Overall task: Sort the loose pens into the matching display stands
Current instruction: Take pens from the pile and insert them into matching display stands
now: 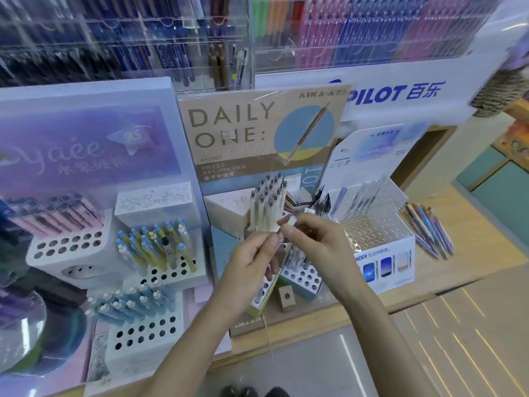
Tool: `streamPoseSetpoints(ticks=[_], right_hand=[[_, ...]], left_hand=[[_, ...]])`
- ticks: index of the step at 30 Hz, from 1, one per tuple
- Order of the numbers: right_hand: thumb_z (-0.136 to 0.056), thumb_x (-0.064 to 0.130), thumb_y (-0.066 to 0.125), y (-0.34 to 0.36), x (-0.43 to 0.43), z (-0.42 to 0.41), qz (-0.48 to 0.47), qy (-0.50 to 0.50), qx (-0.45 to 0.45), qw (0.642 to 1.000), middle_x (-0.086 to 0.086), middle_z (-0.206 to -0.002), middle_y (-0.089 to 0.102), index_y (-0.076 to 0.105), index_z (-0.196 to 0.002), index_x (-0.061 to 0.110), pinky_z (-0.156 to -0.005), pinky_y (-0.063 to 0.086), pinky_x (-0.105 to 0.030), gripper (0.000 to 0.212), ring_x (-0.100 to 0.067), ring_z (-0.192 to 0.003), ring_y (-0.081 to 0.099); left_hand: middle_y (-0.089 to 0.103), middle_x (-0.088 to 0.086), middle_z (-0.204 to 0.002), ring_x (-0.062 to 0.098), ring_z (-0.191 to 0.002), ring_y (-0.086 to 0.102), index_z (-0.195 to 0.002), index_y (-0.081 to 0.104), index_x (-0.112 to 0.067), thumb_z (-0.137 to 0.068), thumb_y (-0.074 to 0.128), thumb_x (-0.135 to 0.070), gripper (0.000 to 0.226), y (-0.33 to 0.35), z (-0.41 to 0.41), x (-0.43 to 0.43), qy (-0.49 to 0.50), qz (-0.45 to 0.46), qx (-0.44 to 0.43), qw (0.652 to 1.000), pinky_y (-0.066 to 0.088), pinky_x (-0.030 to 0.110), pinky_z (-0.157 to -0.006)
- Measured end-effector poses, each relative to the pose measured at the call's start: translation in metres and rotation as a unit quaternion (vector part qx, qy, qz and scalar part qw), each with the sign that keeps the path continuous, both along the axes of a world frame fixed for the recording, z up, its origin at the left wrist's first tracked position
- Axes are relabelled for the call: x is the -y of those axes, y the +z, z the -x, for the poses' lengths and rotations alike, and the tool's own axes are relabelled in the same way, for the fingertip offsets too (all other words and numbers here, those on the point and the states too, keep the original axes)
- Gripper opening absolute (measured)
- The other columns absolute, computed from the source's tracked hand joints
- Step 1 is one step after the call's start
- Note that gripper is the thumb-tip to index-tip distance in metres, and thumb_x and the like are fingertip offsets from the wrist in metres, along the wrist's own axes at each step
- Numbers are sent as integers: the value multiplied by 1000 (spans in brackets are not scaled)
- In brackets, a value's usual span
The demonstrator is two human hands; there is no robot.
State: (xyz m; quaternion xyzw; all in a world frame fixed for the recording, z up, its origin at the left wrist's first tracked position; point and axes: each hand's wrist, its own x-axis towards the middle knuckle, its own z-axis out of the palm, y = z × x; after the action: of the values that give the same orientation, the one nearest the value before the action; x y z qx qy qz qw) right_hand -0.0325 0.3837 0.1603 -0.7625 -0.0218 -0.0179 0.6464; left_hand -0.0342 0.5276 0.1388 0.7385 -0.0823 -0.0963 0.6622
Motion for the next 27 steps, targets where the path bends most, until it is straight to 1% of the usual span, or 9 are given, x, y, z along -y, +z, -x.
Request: streamPoseSetpoints(ticks=[1, 3, 6, 10, 14, 16, 19, 22, 27], right_hand=[[-87, 17, 68, 1, 4, -2, 1, -12, 7, 1000, -4, -62, 51, 65, -71, 10, -56, 35, -24, 17, -11, -57, 44], [-84, 26, 69, 1, 14, -8, -6, -32, 11, 999, -16, -65, 51, 65, -73, 5, -58, 35, -27, 23, -15, -59, 44], [-86, 28, 69, 5, 37, -28, -10, -93, 35, 995, -24, -69, 55, 62, -75, -2, -63, 38, -31, 32, -23, -60, 46], [-90, 21, 64, 2, 63, -69, 48, -110, 72, 990, -19, -65, 58, 59, -70, 1, -58, 37, -31, 29, -18, -57, 46], [-92, 22, 62, -12, 75, -104, 92, -54, 83, 991, -16, -71, 63, 62, -79, 4, -64, 46, -37, 22, -28, -69, 59], [-92, 22, 62, -18, 77, -120, 111, -11, 91, 990, -13, -70, 62, 62, -78, 3, -63, 43, -32, 23, -25, -67, 57], [-92, 20, 62, -23, 78, -134, 151, 53, 118, 980, -5, -69, 59, 62, -78, 6, -60, 38, -24, 19, -17, -64, 51], [-91, 20, 62, -32, 78, -141, 187, 105, 136, 967, -7, -78, 62, 66, -86, 3, -65, 38, -28, 18, -16, -69, 52], [-88, 13, 65, -39, 76, -142, 240, 173, 177, 939, -5, -70, 56, 58, -72, 2, -60, 26, -22, 21, -15, -64, 45]], left_hand=[[56, 0, -70, 6, -61, 54, -87, 63, -21, -93, 45, -32, 22, 1, -3, 4, -2, -3, 13, 1000, 44, 18, -63], [58, -3, -91, -3, -76, 57, -99, 62, -27, -94, 50, -25, 13, 2, -7, 9, 29, -31, 47, 998, 42, 9, -72], [49, -10, -110, -16, -101, 47, -109, 58, -28, -92, 57, -16, 21, 1, -13, 11, 115, -137, 140, 974, 30, -2, -86], [44, -9, -124, -10, -120, 38, -119, 58, -23, -91, 59, -8, 32, -16, -23, 17, 199, -219, 205, 933, 23, 2, -101], [38, -11, -130, -17, -124, 27, -123, 59, -18, -92, 51, -15, 32, -24, -30, 45, 284, -254, 209, 901, 20, 1, -102], [35, -11, -132, -21, -122, 23, -125, 59, -16, -94, 53, -11, 31, -24, -36, 57, 333, -268, 195, 883, 23, 8, -104], [36, -12, -132, -11, -121, 25, -124, 60, -16, -94, 55, -19, 31, -20, -44, 69, 379, -290, 184, 859, 24, 19, -103], [41, -9, -130, -6, -120, 29, -117, 64, -16, -90, 56, -24, 30, -19, -47, 75, 394, -298, 180, 850, 23, 17, -101], [47, -2, -129, -5, -119, 33, -112, 67, -14, -91, 61, -14, 21, -25, -47, 80, 418, -305, 173, 838, 18, -1, -98]])
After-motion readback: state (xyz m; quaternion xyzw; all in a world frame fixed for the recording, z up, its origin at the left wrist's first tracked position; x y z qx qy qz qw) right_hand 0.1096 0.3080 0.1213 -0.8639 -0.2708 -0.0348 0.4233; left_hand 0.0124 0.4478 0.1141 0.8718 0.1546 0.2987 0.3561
